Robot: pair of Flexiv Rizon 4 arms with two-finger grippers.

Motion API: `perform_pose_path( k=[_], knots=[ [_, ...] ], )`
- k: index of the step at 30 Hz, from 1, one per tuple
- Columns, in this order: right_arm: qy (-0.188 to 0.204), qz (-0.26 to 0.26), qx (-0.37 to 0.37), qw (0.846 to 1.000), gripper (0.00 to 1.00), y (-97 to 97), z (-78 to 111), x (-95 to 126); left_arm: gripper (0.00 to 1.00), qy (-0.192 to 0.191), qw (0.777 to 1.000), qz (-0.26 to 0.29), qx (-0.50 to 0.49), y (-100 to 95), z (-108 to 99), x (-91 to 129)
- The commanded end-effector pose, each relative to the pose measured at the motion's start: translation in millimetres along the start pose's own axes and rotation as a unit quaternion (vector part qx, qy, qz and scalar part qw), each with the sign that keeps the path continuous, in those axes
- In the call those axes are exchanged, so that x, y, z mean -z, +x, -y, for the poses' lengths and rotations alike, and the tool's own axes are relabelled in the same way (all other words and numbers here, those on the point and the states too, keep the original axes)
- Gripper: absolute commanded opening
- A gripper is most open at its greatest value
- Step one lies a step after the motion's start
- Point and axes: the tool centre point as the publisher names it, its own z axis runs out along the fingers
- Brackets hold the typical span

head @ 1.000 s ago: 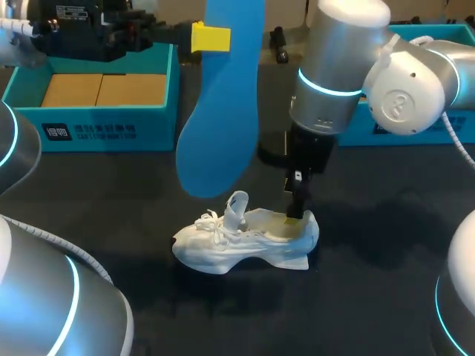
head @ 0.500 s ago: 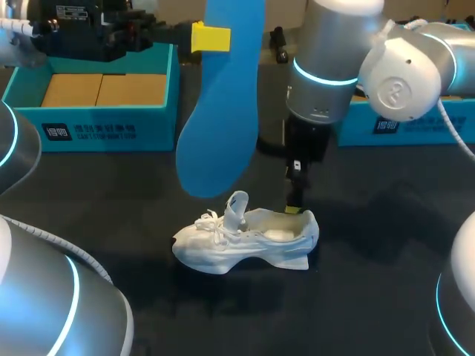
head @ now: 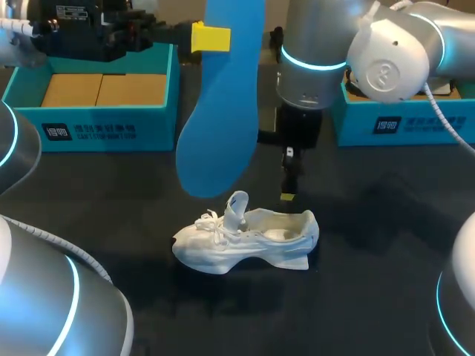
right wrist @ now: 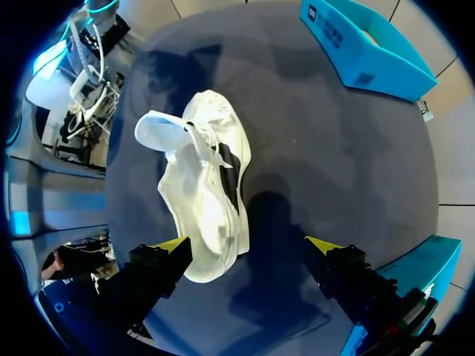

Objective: Take the shoe out of the shoebox, open the shoe tongue, remove and reinsert the insole, then place the shoe into the shoebox

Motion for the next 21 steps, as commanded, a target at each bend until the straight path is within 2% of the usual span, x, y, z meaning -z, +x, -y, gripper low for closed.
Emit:
perform_pose_path(
  k=[1,13,21],
  knots=[
    [0.003,0.000,-0.001,1.000,1.00,-1.1,-3.1,-2.1,0.00,-0.001,1.000,-0.001,0.000,-1.5,0.3,-1.3],
    [0.003,0.000,-0.001,1.000,1.00,-2.2,-3.4,-2.9,0.00,-0.001,1.000,-0.001,0.000,-1.5,0.3,-1.3],
    [0.006,0.003,-0.039,0.999,1.00,-3.5,-14.7,-13.7,0.00,-0.001,1.000,-0.001,0.000,-1.5,0.3,-1.3]
  ],
)
